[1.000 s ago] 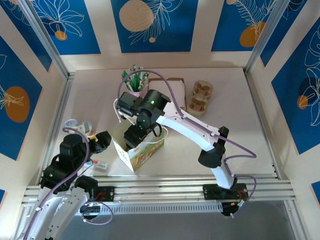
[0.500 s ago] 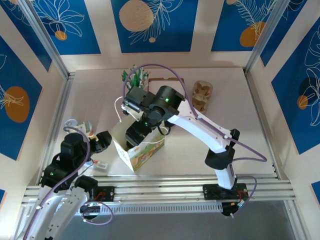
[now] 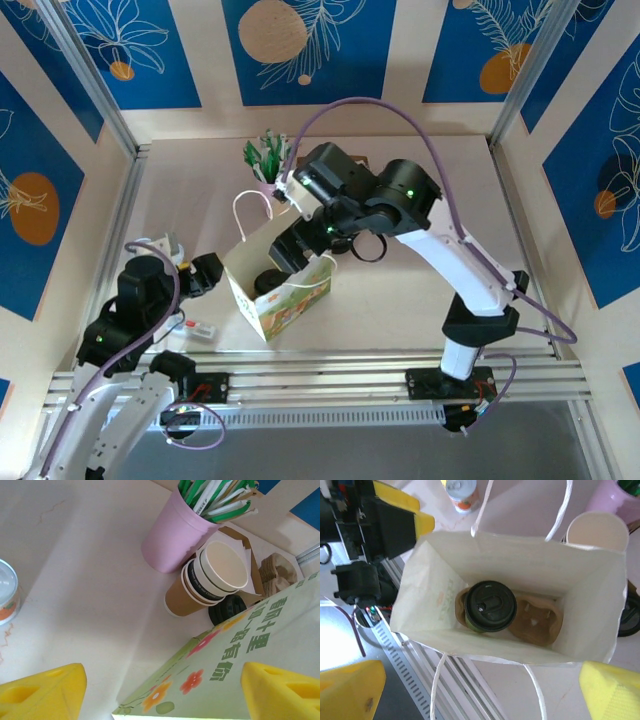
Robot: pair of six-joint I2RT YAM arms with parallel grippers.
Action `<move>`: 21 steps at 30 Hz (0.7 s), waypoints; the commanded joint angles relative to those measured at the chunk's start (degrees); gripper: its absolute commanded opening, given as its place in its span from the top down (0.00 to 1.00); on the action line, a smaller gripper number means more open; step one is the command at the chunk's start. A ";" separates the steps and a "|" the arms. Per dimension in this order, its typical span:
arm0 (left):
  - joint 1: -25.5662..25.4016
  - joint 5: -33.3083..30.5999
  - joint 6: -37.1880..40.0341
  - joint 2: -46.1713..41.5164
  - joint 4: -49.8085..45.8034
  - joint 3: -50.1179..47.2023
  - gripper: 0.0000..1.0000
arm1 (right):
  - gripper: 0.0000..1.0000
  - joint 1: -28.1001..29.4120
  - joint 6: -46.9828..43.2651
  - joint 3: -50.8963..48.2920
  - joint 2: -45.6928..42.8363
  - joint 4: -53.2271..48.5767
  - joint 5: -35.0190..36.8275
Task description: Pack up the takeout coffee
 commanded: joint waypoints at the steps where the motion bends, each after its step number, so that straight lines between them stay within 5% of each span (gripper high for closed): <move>1: -0.35 -2.07 3.70 1.83 -0.60 4.85 0.19 | 0.00 -2.93 1.09 -1.72 -4.59 4.00 -1.61; 10: -0.32 -6.52 12.35 7.95 -2.87 15.16 0.08 | 0.09 -21.36 5.38 -17.79 -15.28 22.01 -12.86; 16: -0.34 -9.31 15.17 7.72 -1.84 15.91 0.00 | 0.17 -27.84 7.05 -17.81 -8.27 25.94 -17.10; 21: -0.32 -11.18 18.45 6.75 0.66 14.13 0.00 | 0.32 -29.59 6.16 -7.86 4.13 24.56 -16.47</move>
